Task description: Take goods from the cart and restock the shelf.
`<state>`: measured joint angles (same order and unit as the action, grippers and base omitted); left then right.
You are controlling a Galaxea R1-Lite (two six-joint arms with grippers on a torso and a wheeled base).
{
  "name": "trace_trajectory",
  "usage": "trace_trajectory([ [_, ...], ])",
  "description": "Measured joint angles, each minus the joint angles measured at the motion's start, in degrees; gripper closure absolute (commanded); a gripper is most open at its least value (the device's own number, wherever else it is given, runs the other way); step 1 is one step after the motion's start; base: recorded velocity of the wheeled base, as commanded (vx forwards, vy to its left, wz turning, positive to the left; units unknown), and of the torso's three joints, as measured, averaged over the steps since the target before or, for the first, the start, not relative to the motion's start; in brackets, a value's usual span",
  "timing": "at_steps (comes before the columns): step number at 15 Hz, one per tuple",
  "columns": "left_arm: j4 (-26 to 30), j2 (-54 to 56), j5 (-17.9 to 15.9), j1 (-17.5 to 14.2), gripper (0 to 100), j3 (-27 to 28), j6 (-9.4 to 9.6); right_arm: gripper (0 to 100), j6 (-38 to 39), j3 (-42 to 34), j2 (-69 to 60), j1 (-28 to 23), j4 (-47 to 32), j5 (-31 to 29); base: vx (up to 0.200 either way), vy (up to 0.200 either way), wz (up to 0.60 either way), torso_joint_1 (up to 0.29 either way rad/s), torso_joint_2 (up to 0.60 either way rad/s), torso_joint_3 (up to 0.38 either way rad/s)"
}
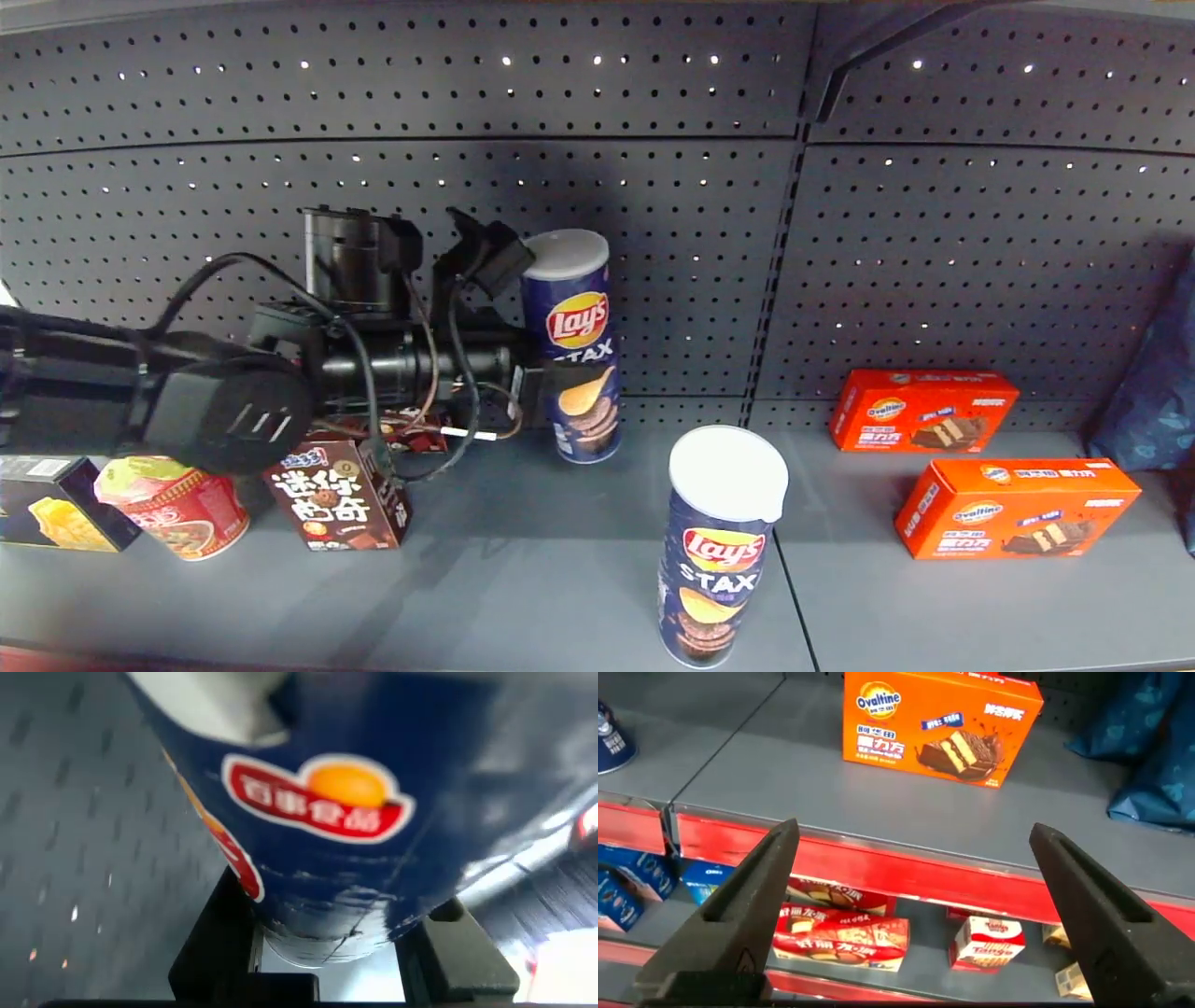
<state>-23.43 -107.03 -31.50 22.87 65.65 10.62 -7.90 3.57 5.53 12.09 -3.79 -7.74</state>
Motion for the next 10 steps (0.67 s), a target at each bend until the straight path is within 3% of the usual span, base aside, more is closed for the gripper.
trace_trajectory([
  [4, -1.67, -10.85, 0.24, 3.72, 100, 10.51, -0.02, 0, -0.35, -0.29, 0.02, 0.0, 0.23, 0.0, 0.0, 0.0, 0.0, 0.0, 0.0, 0.0],
  [10, -1.94, -17.14, 0.33, 4.74, 100, 12.61, 0.29, 0, -0.35, -0.33, 0.05, 0.0, 0.21, 0.0, 0.0, 0.0, 0.0, 0.0, 0.0, 0.0],
])
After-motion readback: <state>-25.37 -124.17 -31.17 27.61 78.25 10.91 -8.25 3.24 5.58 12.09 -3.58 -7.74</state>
